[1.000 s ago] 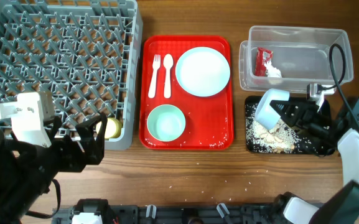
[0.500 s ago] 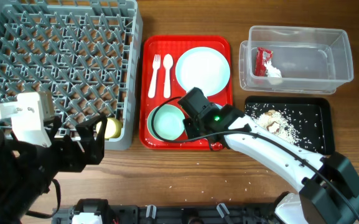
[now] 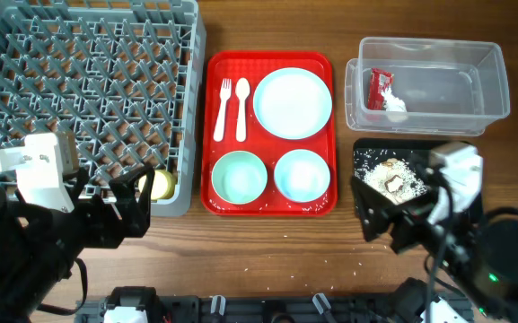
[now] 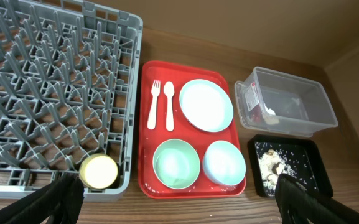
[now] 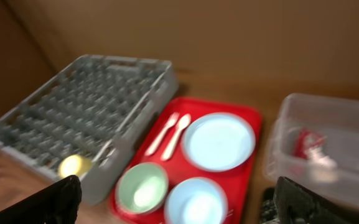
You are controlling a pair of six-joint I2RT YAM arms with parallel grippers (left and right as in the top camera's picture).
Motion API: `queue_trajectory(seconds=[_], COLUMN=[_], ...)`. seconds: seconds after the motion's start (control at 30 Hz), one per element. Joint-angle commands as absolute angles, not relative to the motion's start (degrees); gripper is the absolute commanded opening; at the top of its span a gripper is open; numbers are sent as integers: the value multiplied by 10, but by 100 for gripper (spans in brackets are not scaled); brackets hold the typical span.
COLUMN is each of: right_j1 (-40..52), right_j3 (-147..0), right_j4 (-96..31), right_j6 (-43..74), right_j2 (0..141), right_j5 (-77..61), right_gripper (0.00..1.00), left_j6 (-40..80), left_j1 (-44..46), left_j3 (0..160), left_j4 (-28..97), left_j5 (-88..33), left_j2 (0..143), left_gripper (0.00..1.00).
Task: Sort waste into correct bins and load items into the dishwasher rack
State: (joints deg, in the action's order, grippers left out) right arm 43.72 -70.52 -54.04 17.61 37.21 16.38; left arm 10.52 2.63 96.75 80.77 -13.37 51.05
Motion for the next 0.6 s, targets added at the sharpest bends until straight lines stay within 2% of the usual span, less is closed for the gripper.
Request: queue_trajectory(seconds=[0.0,0.1,0.23,0.3,0.47,0.53,0.57], right_j1=[369,183,38,9,6,7,7], right_j3=[-654,-511,-314,-223,-70,-4,-3], right_j4=[-526,-397,-271,-218,-68,41,38], right_j6=[121,83,51,62,62,76,79], right_j2=[330,261,152,93,0,2,2], right_j5=[234,96,-50,-56,-56,-59,-58], right_gripper=[100,100,100,100,100,100,100], left_j6=[94,94,94,94,94,94,94], left_j1=[27,27,27,27,27,27,27], left_j3=[972,972,972,972,972,972,972], left_j4=[806,806,806,806,806,806,806], left_j5=[-134,-134,-134,-134,-134,-134,-134], left_j2=[510,510,510,510,510,510,510], left_gripper=[100,100,100,100,100,100,100])
